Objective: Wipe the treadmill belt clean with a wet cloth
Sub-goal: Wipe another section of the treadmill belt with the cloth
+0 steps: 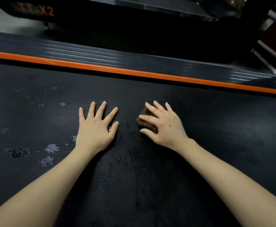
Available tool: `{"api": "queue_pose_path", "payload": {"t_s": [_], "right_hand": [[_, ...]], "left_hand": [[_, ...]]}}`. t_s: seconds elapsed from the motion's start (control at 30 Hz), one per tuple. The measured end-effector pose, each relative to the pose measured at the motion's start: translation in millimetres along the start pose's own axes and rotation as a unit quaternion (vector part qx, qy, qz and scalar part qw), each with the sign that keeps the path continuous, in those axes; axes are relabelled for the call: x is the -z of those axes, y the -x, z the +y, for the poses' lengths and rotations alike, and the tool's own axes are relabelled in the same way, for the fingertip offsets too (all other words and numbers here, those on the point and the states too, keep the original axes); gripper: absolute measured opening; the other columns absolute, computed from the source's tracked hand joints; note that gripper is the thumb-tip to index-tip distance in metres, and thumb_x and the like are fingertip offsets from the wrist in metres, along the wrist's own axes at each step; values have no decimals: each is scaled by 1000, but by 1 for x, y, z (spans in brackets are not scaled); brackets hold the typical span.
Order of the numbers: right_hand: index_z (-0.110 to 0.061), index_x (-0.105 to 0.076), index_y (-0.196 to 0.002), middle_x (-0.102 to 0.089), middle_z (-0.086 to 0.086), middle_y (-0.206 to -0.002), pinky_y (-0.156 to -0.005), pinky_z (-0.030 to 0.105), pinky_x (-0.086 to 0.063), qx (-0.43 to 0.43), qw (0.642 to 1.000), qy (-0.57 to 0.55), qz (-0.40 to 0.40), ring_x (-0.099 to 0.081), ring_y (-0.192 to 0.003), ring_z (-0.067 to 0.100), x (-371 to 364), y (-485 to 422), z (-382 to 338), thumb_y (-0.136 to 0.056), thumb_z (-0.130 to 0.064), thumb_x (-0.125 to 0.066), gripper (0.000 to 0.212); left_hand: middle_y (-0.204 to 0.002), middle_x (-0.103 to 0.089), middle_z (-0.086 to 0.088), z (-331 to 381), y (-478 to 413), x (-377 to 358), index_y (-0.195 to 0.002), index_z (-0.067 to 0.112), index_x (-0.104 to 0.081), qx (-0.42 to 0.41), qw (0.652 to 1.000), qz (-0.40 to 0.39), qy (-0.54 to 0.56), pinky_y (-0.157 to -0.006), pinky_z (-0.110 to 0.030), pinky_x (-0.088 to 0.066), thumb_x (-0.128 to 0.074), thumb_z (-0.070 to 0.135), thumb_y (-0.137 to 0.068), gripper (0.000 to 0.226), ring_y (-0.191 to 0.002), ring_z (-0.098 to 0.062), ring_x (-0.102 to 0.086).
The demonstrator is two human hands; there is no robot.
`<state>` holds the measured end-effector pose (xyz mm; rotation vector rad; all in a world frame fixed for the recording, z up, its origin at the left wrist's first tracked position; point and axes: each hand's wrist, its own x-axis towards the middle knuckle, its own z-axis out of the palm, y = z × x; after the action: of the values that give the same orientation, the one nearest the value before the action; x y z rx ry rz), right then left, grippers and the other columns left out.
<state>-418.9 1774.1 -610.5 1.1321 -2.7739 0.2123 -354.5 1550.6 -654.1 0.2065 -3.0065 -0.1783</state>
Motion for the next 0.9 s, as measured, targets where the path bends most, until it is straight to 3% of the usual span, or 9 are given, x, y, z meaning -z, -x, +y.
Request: {"api": "queue_pose_path", "payload": {"t_s": [0.1, 0.27, 0.37, 0.43, 0.53, 0.63, 0.7, 0.8, 0.9], "right_hand": [[-28, -63, -122, -46, 6, -143, -108, 47, -32, -65, 993, -96, -12, -33, -137, 33, -16, 0, -11, -85, -41, -61, 39], [-19, -71, -108, -65, 10, -118, -101, 39, -41, -6, 995, -57, 79, -59, -113, 30, -23, -6, 42, -78, -19, -63, 31], [-20, -69, -110, -63, 8, -121, -101, 34, -39, -232, 966, -54, 105, -55, -116, 26, -18, -32, 94, -86, -18, -59, 26], [-15, -70, -106, -63, 10, -117, -95, 36, -41, -303, 946, -37, 112, -56, -112, 31, -20, -48, 84, -88, -19, -56, 23], [-7, -71, -91, -68, 17, -98, -89, 45, -49, -142, 976, -46, 160, -63, -95, 38, -30, -48, 21, -77, -16, -59, 21], [-11, -71, -101, -67, 15, -112, -95, 50, -46, 45, 992, -70, 90, -60, -108, 37, -39, -16, -21, -78, -20, -61, 27], [-13, -72, -103, -67, 15, -114, -95, 47, -46, 86, 991, -56, 90, -63, -107, 34, -31, -17, 5, -76, -19, -63, 29], [-16, -71, -107, -66, 11, -115, -95, 34, -46, -111, 987, -19, 113, -62, -107, 29, -19, -38, 79, -82, -14, -61, 27], [-17, -65, -113, -63, 11, -118, -89, 34, -44, -370, 922, -10, 112, -58, -109, 32, -14, -71, 118, -92, -22, -52, 26]], "left_hand": [[-155, -26, -5, 0, 0, 0, -145, 42, -30, -1, 1000, -2, 1, -114, -59, -5, -9, 61, -87, 64, -144, -34, -15], [-156, -24, -4, -1, 0, 1, -145, 43, -29, 1, 1000, -1, 4, -115, -57, -3, -5, 62, -86, 66, -145, -32, -13], [-157, -22, -3, 1, 0, 1, -146, 44, -26, 5, 1000, -3, 2, -115, -56, -2, -2, 62, -85, 67, -145, -31, -11], [-157, -21, -2, 1, 0, 1, -146, 44, -25, 7, 1000, -2, -2, -115, -57, -2, -1, 61, -84, 68, -145, -31, -10], [-157, -21, -2, 1, 0, 1, -146, 44, -24, 3, 1000, -5, -1, -115, -57, -3, -1, 62, -84, 68, -145, -31, -10], [-156, -25, -4, -1, 0, 1, -145, 43, -28, -2, 1000, -1, -1, -114, -58, -6, -5, 61, -85, 67, -144, -33, -15], [-155, -27, -4, -2, 1, 1, -145, 42, -30, -4, 1000, -2, 3, -114, -58, -6, -6, 61, -86, 66, -144, -33, -16], [-156, -26, -4, -2, 1, 0, -145, 43, -29, -1, 1000, -3, 2, -114, -57, -5, -6, 61, -86, 66, -144, -32, -15], [-154, -29, -6, -1, 0, -2, -144, 41, -32, 2, 1000, 4, -1, -113, -59, -6, -9, 60, -88, 64, -143, -34, -18]]}}
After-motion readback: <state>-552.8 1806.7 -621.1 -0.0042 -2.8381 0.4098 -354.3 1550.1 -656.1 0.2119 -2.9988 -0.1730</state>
